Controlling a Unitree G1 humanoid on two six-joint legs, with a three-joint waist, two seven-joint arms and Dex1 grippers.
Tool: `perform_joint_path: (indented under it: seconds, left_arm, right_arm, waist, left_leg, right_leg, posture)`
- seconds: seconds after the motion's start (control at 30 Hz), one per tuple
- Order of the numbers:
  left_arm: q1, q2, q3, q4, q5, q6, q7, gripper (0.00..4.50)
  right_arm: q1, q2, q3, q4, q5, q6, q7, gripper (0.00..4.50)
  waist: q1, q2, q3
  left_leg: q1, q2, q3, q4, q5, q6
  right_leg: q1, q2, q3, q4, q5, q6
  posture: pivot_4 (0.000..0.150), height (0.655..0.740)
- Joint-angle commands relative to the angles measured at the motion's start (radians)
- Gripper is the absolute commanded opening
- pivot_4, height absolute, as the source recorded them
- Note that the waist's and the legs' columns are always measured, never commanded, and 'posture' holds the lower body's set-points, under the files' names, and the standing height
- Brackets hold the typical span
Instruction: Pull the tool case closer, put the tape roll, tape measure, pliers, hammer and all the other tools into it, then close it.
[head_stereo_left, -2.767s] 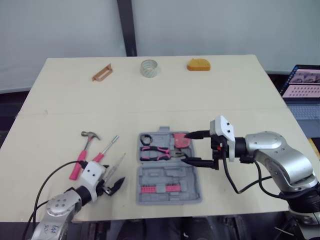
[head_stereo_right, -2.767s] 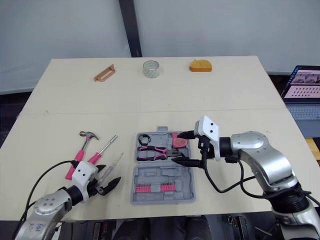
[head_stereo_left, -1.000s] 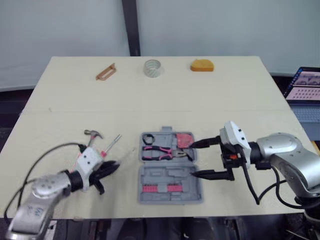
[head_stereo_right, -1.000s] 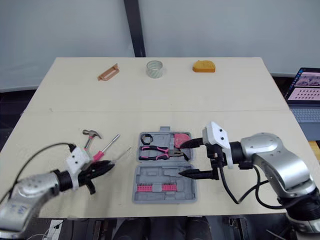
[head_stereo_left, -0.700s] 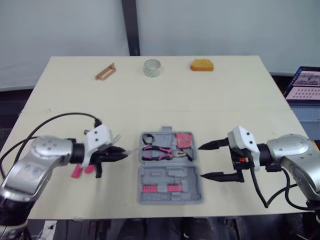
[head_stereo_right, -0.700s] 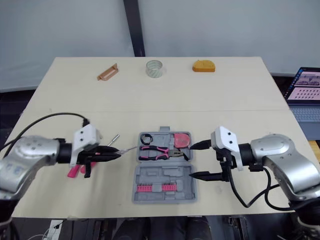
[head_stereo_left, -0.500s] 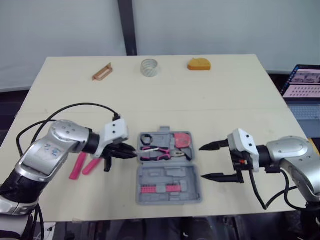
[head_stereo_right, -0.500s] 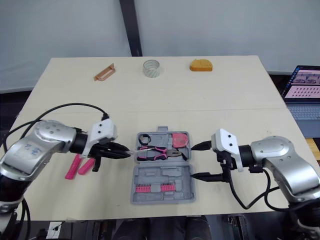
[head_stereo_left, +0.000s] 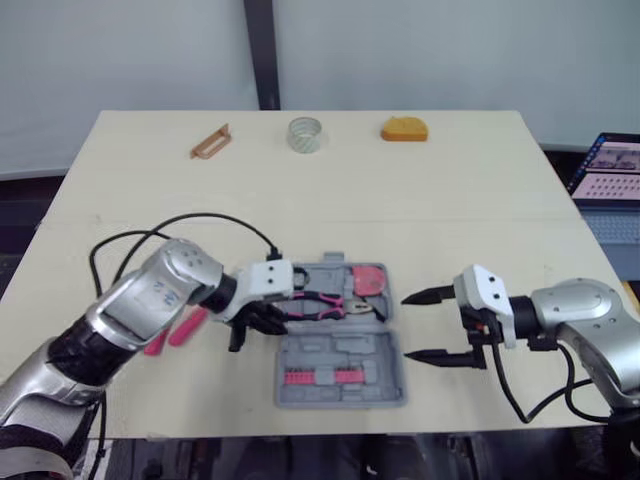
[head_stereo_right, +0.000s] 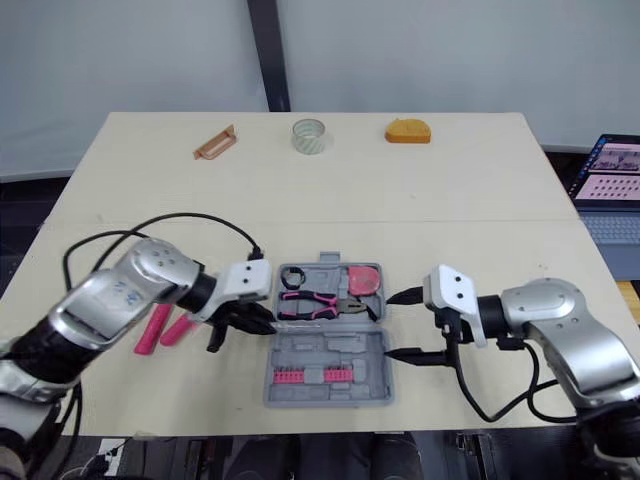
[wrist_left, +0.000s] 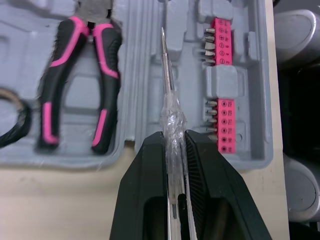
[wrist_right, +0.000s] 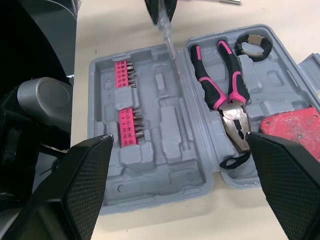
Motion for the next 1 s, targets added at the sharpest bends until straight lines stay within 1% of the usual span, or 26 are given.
perform_joint_path:
  seconds: [0.03, 0.23, 0.53, 0.83, 1.0]
  left_arm:
    - [-0.024, -0.012, -0.016, 0.001, 0.037, -0.014, -0.008, 0.06]
    - [-0.038, -0.033, -0.036, 0.008, 0.067, 0.004, -0.015, 0.06]
    - [-0.052, -0.127, -0.064, 0.0, 0.079, 0.067, 0.011, 0.06]
    - [-0.077, -0.2, -0.1, 0.061, 0.112, 0.039, 0.033, 0.06]
    - [-0.079, -0.221, -0.109, 0.081, 0.13, 0.027, 0.036, 0.06]
  right_arm:
    - [-0.014, -0.018, 0.001, 0.011, -0.005, -0.02, 0.032, 4.5]
    - [-0.042, -0.003, 0.019, 0.044, -0.023, -0.037, 0.046, 4.5]
    - [-0.072, 0.006, 0.039, 0.056, -0.027, -0.036, 0.049, 4.5]
    - [-0.072, -0.005, 0.03, 0.052, -0.025, -0.026, 0.052, 4.5]
    - [-0.07, -0.006, 0.026, 0.045, -0.023, -0.016, 0.049, 4.5]
  waist:
    - [0.0, 0.0, 0.0]
    - [0.0, 0.0, 0.0]
    - [0.0, 0.0, 0.0]
    - [0.001, 0.0, 0.0]
    - [0.0, 0.0, 0.0]
  left_leg:
    - [0.0, 0.0, 0.0, 0.0, 0.0, 0.0]
    - [0.0, 0.0, 0.0, 0.0, 0.0, 0.0]
    - [0.0, 0.0, 0.0, 0.001, 0.0, 0.0]
    - [0.0, 0.0, 0.0, 0.001, 0.0, 0.0]
    - [0.0, 0.0, 0.0, 0.001, 0.0, 0.0]
  right_leg:
    - [0.0, 0.0, 0.0, 0.0, 0.0, 0.0]
    - [0.0, 0.0, 0.0, 0.0, 0.0, 0.0]
    - [0.0, 0.0, 0.0, 0.0, 0.0, 0.0]
    - [0.0, 0.0, 0.0, 0.001, 0.0, 0.0]
    - [0.0, 0.0, 0.0, 0.001, 0.0, 0.0]
  posture:
    - [0.15, 0.74]
    - [0.15, 0.74]
    - [0.15, 0.74]
    - [0.15, 0.74]
    - [0.15, 0.74]
